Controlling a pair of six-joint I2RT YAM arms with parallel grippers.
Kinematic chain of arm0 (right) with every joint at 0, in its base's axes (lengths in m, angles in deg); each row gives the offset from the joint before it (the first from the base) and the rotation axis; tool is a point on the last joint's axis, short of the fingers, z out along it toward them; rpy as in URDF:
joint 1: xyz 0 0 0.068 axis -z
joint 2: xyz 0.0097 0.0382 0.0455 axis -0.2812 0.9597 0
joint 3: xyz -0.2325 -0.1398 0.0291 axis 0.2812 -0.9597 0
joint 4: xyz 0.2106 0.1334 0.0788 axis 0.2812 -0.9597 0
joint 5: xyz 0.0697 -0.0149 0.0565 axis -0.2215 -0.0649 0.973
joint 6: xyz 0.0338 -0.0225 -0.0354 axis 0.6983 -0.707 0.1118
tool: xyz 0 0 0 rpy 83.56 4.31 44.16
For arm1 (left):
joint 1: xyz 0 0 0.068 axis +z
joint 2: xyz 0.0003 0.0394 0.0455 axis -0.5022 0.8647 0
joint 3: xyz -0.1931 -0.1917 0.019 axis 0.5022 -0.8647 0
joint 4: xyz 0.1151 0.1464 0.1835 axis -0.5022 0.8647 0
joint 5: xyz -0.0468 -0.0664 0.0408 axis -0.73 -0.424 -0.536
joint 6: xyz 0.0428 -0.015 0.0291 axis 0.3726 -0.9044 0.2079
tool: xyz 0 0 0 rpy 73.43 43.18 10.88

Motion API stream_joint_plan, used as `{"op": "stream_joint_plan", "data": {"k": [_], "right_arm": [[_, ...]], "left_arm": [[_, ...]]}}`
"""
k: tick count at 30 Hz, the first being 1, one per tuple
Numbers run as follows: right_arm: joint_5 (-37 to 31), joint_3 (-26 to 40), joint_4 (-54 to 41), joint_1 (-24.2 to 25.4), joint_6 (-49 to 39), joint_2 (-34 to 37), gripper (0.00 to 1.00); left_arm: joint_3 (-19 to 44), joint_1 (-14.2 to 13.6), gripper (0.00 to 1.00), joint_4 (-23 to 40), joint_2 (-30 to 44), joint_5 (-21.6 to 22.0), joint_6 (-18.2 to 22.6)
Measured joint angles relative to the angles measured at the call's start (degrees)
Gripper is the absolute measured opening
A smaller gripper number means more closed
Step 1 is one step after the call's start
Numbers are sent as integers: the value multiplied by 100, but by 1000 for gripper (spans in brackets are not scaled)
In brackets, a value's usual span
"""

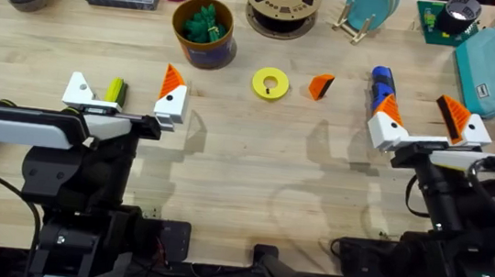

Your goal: Pick up the gripper from the table and insert it into the empty holder that is missing its gripper. Then pick up a screw, insert it into the mounting hole, and use the screwdriver to tighten it. Finally, clean up the table by picking up the vegetable and placing it into the bucket.

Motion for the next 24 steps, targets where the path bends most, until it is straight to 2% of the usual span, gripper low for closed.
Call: {"op": "stream_joint_plan", "data": {"k": [17,24], "right_arm": [[4,-2,35,0,0,0,998],[18,7,607,0,-2,0,998]], "left_arm": [[0,-2,985,-50,0,0,0],[16,-2,985,-411,0,0,0]]}}
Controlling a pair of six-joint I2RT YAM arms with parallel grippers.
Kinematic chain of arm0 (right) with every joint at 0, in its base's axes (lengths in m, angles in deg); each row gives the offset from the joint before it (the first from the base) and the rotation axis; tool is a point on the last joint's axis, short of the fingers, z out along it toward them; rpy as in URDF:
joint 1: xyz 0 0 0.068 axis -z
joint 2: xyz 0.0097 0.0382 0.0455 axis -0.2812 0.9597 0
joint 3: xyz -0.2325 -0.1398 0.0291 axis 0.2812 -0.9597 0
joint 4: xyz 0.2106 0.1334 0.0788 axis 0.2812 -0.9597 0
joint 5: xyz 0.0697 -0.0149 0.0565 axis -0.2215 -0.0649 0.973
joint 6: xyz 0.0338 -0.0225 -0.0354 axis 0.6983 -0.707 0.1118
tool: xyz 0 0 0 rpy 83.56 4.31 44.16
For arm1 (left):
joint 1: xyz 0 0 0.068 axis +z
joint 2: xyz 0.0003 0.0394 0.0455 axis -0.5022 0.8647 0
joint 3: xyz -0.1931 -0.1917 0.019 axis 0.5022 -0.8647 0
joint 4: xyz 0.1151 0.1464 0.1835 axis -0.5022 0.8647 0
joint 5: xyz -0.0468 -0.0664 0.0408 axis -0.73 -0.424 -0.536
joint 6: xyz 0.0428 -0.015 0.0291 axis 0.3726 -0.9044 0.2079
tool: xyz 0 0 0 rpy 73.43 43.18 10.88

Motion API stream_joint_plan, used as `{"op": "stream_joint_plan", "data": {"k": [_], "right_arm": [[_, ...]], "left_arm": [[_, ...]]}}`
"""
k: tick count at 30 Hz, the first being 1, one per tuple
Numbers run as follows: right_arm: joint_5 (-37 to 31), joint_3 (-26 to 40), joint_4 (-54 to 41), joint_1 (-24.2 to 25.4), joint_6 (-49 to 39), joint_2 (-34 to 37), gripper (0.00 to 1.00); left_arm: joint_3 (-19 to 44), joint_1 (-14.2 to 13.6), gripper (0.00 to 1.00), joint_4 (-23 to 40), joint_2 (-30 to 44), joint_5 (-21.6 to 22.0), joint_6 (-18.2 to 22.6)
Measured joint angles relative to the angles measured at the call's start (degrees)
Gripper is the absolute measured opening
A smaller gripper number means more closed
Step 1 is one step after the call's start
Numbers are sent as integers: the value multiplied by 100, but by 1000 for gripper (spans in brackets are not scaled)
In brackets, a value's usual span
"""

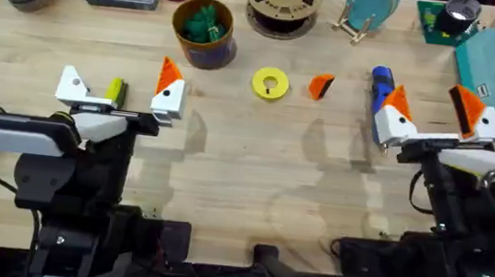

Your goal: Pick up the gripper from the table and insert it into the empty holder that is missing its gripper. Then pick up a screw, insert it into the mounting hole, and use the screwdriver to tighten it. Finally, clean up the table by picking up the vegetable and placing it into the bucket.

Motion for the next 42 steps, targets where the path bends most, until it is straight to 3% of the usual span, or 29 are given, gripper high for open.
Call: {"op": "stream_joint_plan", "data": {"k": [4,8,15,33,34,42], "right_arm": [[30,154,-134,0,4,0,998],[54,651,-450,0,4,11,998],[56,1814,-1145,0,4,560,997],[96,5775,-4913,0,-123,4922,998],[96,6263,-5436,0,-232,5527,998],[96,6771,-5979,0,-339,6501,998]], "left_arm": [[297,0,985,358,3,16,-1],[1083,0,985,999,106,169,1],[2519,0,985,1730,1150,306,47],[5208,0,985,4269,4606,319,131],[5437,0,985,4609,4988,319,133],[5570,0,985,5053,5623,319,136]]}}
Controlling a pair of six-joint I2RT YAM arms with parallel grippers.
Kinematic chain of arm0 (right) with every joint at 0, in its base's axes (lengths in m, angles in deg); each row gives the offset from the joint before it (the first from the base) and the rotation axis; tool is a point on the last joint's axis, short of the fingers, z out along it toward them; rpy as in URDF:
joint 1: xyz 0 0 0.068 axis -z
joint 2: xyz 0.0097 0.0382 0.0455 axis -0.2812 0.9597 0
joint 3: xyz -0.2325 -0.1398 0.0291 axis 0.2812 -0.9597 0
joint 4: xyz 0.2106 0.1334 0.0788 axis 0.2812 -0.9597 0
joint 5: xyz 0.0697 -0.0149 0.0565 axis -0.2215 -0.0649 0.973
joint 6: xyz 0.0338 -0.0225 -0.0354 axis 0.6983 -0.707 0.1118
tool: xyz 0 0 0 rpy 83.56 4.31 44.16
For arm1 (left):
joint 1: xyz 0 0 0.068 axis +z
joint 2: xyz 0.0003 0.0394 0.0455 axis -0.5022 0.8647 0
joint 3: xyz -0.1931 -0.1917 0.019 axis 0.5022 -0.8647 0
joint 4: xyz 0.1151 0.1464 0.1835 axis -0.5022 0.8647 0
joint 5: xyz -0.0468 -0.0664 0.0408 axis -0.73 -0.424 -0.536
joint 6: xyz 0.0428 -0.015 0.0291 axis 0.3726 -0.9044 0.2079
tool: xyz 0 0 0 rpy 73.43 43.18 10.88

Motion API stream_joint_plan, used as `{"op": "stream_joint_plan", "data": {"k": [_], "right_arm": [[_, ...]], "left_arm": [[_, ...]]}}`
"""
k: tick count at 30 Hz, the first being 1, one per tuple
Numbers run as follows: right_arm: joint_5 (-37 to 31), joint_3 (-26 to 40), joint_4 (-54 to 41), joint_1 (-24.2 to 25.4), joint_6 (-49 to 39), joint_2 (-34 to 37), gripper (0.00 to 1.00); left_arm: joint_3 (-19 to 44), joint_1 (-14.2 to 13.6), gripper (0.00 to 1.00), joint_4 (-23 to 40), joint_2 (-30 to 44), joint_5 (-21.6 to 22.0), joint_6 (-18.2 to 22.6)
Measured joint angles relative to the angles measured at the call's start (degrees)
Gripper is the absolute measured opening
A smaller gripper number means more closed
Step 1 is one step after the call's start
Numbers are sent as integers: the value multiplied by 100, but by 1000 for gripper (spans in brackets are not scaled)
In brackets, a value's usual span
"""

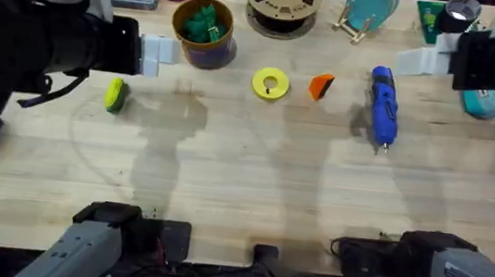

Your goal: Pick up the gripper from the table and insert it into the empty holder that is missing its gripper. Then pick up a screw, insert it into the mounting hole, and use the screwdriver to tighten it. Finally, clean up the table by picking up the vegetable and placing it into the bucket.

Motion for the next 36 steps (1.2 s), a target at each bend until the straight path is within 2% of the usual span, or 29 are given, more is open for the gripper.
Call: {"op": "stream_joint_plan", "data": {"k": [15,17,19,25,27,31,36], "right_arm": [[-2,9,-2,0,0,58,997],[0,9,-2,0,0,56,998],[-2,9,-2,0,0,56,998],[0,10,9,0,0,56,998],[0,9,11,0,0,57,998],[-1,11,9,0,0,61,998],[0,13,9,0,0,97,998]], "left_arm": [[2,3,985,67,71,37,0],[2,69,985,159,71,77,2],[2,279,985,295,102,104,4],[4,1313,985,464,511,110,113],[4,1546,983,451,664,101,167],[4,1838,985,424,1058,-12,214],[4,1897,985,393,1767,-107,216]]}}
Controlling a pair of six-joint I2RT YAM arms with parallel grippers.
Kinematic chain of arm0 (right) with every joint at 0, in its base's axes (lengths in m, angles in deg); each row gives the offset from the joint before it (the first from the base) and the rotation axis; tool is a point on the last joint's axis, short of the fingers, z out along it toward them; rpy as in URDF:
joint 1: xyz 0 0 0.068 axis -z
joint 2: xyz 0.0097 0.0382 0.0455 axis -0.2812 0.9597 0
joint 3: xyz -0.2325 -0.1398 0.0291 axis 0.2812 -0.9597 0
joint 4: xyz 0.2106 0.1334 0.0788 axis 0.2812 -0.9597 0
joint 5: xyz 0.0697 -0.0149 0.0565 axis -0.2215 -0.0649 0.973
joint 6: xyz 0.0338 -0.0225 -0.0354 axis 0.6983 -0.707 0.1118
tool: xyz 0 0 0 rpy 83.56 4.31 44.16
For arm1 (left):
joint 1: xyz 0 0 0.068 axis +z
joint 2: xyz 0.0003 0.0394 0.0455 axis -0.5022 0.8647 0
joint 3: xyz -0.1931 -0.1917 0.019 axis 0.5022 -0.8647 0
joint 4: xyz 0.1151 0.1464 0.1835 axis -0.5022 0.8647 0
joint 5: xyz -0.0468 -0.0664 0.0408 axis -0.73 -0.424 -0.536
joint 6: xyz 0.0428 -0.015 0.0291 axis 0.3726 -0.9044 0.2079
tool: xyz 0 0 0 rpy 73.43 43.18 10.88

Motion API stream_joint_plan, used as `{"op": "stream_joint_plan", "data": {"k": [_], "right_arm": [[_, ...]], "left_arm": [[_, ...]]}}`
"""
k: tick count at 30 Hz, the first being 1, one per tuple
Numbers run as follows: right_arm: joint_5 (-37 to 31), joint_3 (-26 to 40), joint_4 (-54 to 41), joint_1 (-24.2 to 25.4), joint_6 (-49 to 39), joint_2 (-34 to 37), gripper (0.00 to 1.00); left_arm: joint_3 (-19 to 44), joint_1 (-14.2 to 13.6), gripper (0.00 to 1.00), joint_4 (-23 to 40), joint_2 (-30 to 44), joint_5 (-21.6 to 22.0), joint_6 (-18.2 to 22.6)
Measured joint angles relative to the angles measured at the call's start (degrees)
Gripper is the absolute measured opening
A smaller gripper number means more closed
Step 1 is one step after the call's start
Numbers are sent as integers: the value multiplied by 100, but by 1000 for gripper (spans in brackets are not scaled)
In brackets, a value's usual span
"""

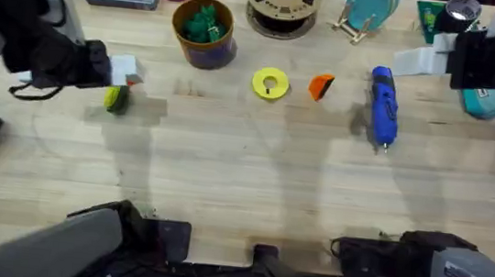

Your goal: Pick up the gripper from the table and insert it into the empty holder that is missing its gripper. Then pick up a screw, insert it into the mounting hole, and use the screwdriver to tighten it. Finally, clean up the table by picking up the vegetable and placing it into the bucket.

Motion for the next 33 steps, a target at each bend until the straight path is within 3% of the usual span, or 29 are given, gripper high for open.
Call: {"op": "stream_joint_plan", "data": {"k": [5,8,15,23,27,28,33], "right_arm": [[0,2,3,0,0,56,998],[0,4,4,0,0,72,997],[-2,4,2,0,0,73,997],[-2,4,2,0,-2,72,997],[-2,4,4,0,0,72,997],[0,4,4,0,-1,74,997],[0,4,4,0,0,74,997]], "left_arm": [[0,0,985,-115,677,-40,0],[0,9,985,-581,1278,86,2],[0,189,965,-1220,1615,139,34],[2,361,597,-1261,1615,208,91],[2,361,117,-1261,1615,213,137],[3,361,34,-1262,1613,214,127],[4,361,3,-1263,1613,215,127]]}}
